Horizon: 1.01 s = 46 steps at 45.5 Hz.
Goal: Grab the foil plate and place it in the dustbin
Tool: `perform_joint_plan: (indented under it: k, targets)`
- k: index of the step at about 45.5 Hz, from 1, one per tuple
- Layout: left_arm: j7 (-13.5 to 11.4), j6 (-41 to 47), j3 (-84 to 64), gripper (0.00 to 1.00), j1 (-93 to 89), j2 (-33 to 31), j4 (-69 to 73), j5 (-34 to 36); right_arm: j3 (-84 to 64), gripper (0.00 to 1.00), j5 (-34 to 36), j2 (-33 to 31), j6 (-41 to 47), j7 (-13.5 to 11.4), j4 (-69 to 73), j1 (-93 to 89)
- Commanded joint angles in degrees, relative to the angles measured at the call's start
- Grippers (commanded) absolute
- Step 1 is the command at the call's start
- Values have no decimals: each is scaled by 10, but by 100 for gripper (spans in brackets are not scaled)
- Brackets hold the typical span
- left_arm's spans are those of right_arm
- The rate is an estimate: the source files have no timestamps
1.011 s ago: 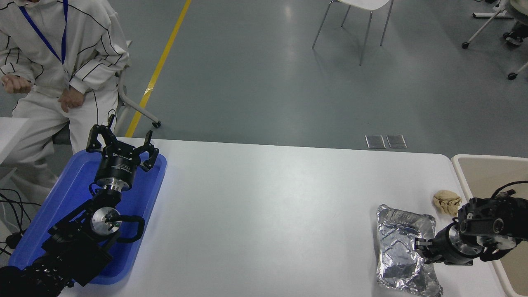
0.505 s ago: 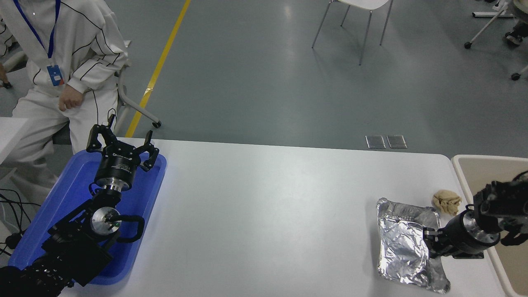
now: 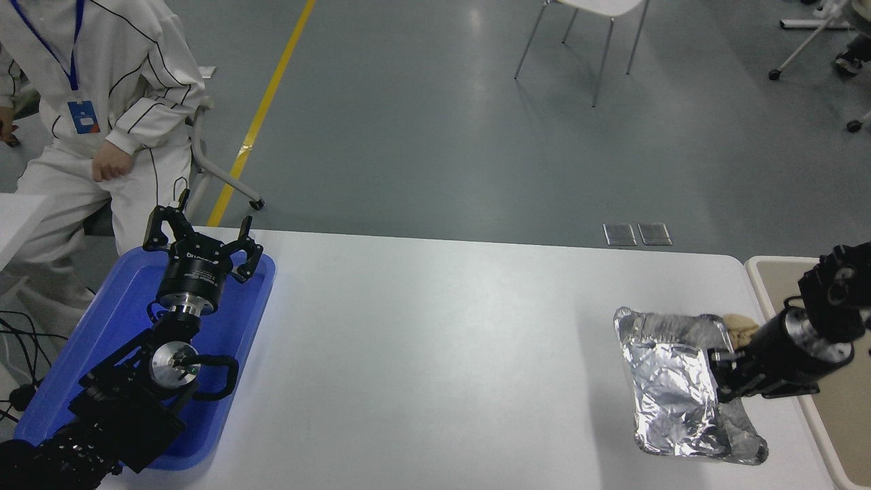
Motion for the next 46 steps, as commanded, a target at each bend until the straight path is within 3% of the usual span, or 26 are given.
perform_joint_plan:
  k: [1,26,46]
  targets:
    - [0,0,0,100,0,0,0,0,-54,0,3,-4,96,0,36,139]
    - [0,0,0,100,0,0,0,0,-127,0,32,21,119,2,42,333]
    - [0,0,1,100,0,0,0,0,-136,0,32,19,119,3,42,342]
